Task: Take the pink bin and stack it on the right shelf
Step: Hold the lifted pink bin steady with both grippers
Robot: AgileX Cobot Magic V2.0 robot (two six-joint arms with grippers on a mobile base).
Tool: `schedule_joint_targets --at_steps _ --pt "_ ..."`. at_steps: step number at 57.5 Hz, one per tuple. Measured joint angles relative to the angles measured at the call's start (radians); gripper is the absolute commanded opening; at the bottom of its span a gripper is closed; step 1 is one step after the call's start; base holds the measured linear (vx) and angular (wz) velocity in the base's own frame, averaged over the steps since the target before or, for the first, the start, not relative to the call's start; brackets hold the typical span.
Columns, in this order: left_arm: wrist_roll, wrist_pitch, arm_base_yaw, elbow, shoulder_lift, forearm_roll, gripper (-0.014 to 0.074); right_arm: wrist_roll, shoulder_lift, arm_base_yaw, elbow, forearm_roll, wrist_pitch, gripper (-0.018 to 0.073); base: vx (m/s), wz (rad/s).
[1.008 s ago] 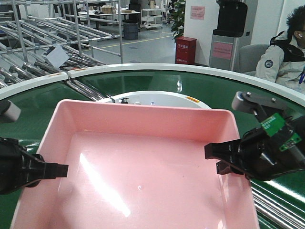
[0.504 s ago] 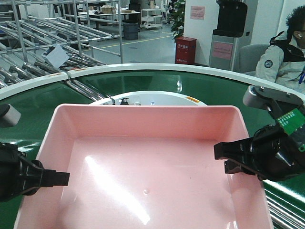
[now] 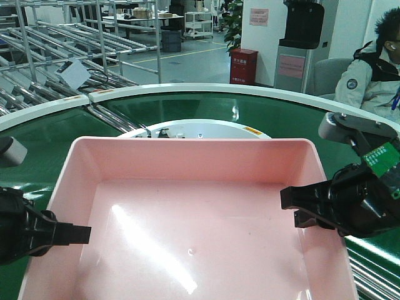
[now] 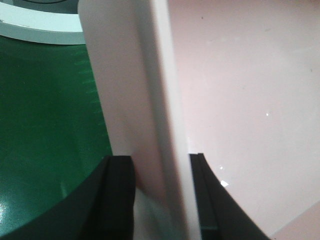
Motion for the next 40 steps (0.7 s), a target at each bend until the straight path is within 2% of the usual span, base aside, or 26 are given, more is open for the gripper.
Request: schedule_joint_targets --at_steps 19,40 --pt "0.000 0.001 0.000 0.000 0.000 0.000 -0.0005 0.000 0.000 0.000 0.000 0.000 -0.001 -0.0009 -0.04 0.03" --pt "0.000 0.000 0.000 0.000 0.000 0.000 -0.0005 0.000 0.000 0.000 0.000 0.001 -0.003 -0.0009 -0.20 -0.01"
